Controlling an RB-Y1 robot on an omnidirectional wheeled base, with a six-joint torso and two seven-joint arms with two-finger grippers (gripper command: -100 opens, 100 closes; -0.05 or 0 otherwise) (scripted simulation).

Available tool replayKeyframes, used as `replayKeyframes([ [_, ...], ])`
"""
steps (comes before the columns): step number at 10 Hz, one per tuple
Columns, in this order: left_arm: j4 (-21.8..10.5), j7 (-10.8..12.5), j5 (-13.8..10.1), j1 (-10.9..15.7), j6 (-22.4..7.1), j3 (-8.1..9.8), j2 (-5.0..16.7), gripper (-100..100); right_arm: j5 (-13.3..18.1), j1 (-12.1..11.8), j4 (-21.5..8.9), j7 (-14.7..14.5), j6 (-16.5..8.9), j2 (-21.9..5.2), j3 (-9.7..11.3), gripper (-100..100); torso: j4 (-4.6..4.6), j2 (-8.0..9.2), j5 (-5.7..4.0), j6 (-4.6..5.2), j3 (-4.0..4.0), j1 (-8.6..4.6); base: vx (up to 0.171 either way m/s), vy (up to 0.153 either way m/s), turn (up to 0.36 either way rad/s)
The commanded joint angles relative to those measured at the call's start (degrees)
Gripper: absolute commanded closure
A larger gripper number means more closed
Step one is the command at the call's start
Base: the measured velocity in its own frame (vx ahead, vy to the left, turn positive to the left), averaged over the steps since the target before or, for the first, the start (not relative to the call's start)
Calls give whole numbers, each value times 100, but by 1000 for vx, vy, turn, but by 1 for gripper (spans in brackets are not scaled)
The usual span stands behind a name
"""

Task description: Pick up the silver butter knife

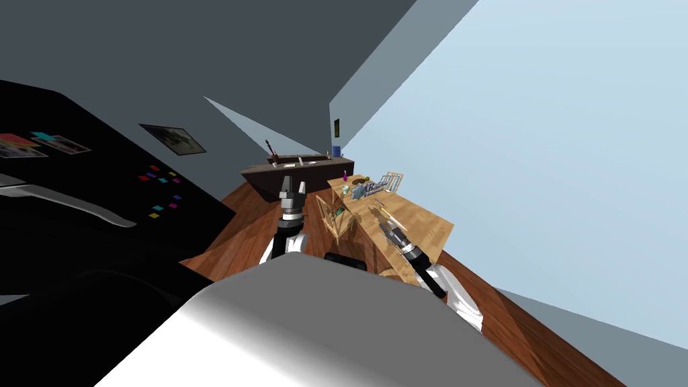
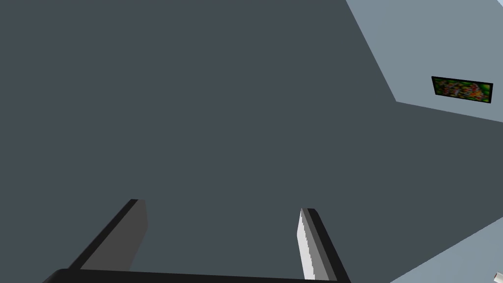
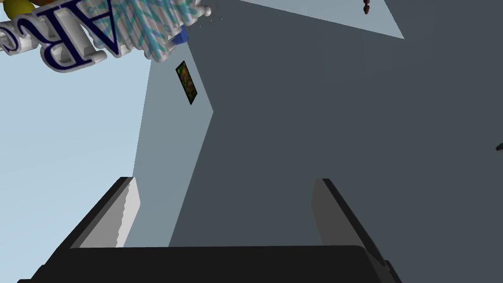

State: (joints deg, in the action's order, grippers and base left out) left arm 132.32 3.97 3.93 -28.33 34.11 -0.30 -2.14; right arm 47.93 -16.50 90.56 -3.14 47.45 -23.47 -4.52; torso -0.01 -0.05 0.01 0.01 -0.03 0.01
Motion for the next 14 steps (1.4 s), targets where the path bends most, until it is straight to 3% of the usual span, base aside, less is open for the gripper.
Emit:
replayKeyframes([
  [1,0,0,0,0,0,0,0,0,262,49,-166,8,37,-44,-5,-100,0,0,0,0,0,0,11,3,28],
  [2,0,0,0,0,0,0,0,0,446,132,-426,34,101,-156,-27,-100,0,0,0,1,0,0,15,7,62],
  [5,0,0,0,0,0,0,0,0,912,215,-735,60,161,-269,-49,-100,0,-1,0,0,-1,0,14,5,34],
  [6,0,0,0,0,0,0,0,0,1090,298,-1010,86,219,-381,-70,-100,0,0,0,1,0,0,18,9,57],
  [7,0,0,0,0,0,0,0,0,1231,298,-1023,86,219,-381,-70,-100,0,-1,0,0,-1,0,14,4,25],
  [8,0,0,0,0,0,0,0,0,1410,380,-1268,112,275,-492,-91,-100,0,-1,0,1,-1,0,12,7,62],
  [14,0,0,0,0,0,0,0,0,2383,618,-2030,186,433,-807,-151,-100,0,1,0,2,0,1,13,5,36],
])
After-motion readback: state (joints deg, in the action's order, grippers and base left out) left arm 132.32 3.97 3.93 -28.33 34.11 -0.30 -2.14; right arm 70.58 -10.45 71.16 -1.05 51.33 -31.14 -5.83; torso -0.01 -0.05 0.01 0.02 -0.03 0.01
